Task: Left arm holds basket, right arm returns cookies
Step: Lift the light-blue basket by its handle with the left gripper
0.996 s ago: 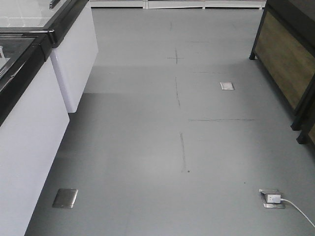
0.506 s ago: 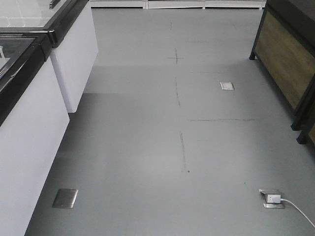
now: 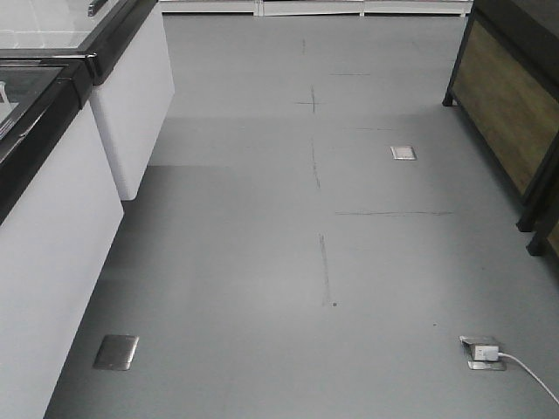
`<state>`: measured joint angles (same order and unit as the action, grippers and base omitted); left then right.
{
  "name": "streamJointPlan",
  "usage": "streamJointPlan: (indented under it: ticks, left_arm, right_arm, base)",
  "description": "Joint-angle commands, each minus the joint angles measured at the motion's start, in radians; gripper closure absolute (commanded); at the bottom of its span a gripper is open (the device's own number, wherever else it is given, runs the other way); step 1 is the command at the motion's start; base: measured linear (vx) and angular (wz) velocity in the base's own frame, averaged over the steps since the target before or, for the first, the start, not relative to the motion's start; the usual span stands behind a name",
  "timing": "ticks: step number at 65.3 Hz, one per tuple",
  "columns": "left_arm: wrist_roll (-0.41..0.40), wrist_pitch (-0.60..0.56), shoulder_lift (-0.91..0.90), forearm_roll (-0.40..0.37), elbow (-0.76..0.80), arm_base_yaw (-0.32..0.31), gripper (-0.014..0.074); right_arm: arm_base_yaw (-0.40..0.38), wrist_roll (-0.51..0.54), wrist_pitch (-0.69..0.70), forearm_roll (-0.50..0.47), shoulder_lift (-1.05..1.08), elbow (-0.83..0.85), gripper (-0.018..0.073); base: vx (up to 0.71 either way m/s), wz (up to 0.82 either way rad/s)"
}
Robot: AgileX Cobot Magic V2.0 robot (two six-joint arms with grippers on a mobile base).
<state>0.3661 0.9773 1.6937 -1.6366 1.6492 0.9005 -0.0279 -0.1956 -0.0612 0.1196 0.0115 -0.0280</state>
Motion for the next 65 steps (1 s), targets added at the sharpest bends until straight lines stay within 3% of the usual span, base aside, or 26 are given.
streamJointPlan:
  ticks: [1, 17, 27, 44, 49, 65]
  left_arm:
    - [-0.013, 0.085, -0.085, -0.146, 0.039, -0.069, 0.0602]
    - [-0.024, 0.108, -0.172, -0.147, 0.038, -0.261, 0.0601]
    - [-0.020, 0.132, -0.231, -0.100, 0.011, -0.385, 0.0601]
    - [0.088, 0.056, -0.429, -0.107, -0.356, -0.574, 0.0601]
    - [0.136, 0.068, -0.479, -0.147, -0.484, -0.630, 0.0601]
    - [0.257, 0.068, -0.568, -0.147, -0.773, -0.804, 0.0601]
  right_arm:
    - [0.000, 0.004, 0.069, 0.010, 0.012, -0.018, 0.0570]
    - [0.000, 0.004, 0.069, 0.010, 0.012, -0.018, 0.0570]
    - [0.000, 0.004, 0.069, 0.010, 0.012, -0.018, 0.0570]
    - [0.000, 0.004, 0.069, 0.010, 0.012, -0.018, 0.0570]
    - [0.000, 0.004, 0.069, 0.010, 0.012, -0.018, 0.0570]
    - [0.000, 0.004, 0.069, 0.010, 0.012, -0.018, 0.0570]
  base:
    - [0.00, 0.00]
    - [0.00, 0.00]
    - [0.00, 0.00]
    - [0.00, 0.00]
    - [0.00, 0.00]
    - [0.00, 0.00]
